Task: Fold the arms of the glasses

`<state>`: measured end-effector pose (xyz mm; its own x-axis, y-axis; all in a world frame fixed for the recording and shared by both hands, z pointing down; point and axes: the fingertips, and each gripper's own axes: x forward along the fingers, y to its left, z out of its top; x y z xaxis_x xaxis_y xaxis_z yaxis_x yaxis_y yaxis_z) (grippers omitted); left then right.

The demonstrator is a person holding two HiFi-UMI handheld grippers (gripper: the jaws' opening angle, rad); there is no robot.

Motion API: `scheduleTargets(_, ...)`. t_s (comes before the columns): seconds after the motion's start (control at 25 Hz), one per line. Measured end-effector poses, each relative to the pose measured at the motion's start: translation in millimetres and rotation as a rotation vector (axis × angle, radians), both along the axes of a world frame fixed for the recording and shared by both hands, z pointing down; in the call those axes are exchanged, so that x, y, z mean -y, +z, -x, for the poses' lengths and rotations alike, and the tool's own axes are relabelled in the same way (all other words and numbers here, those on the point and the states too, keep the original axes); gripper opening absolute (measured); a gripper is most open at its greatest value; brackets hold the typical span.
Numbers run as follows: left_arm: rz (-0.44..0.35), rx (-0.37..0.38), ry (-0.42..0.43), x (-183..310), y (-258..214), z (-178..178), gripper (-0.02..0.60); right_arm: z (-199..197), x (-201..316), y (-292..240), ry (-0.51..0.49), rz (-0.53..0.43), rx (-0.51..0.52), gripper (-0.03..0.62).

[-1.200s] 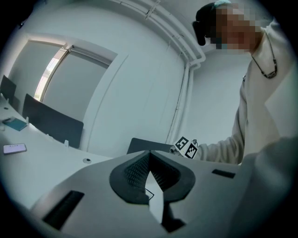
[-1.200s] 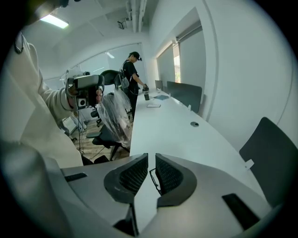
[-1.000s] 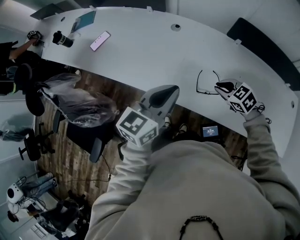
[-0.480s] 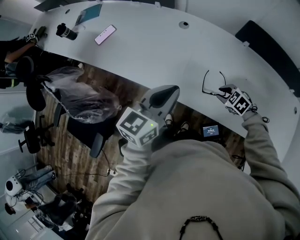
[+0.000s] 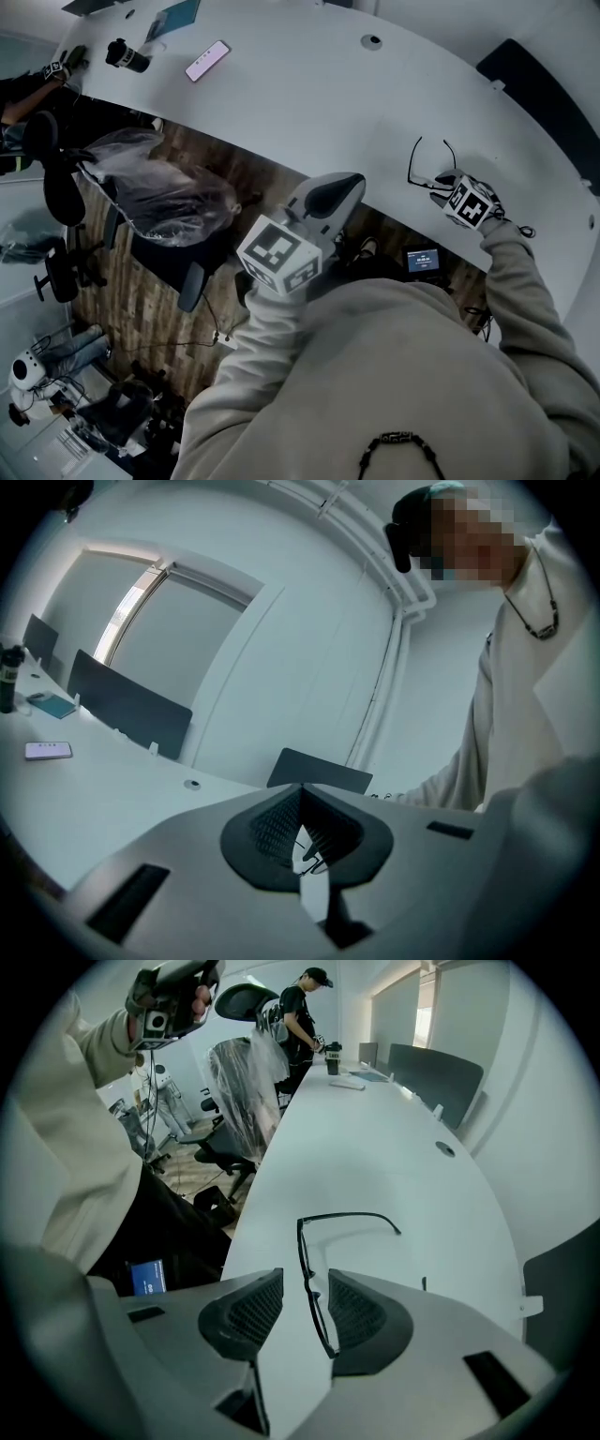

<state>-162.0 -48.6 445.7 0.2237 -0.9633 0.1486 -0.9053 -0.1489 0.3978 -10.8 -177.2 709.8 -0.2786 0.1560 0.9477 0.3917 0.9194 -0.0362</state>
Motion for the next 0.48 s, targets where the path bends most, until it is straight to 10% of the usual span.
scheduleTargets(0.48,0.030,-0.009,-0.041,-13,8,16,0.005,2,-2,47,-0.152,-0.079,-0.119,0.133)
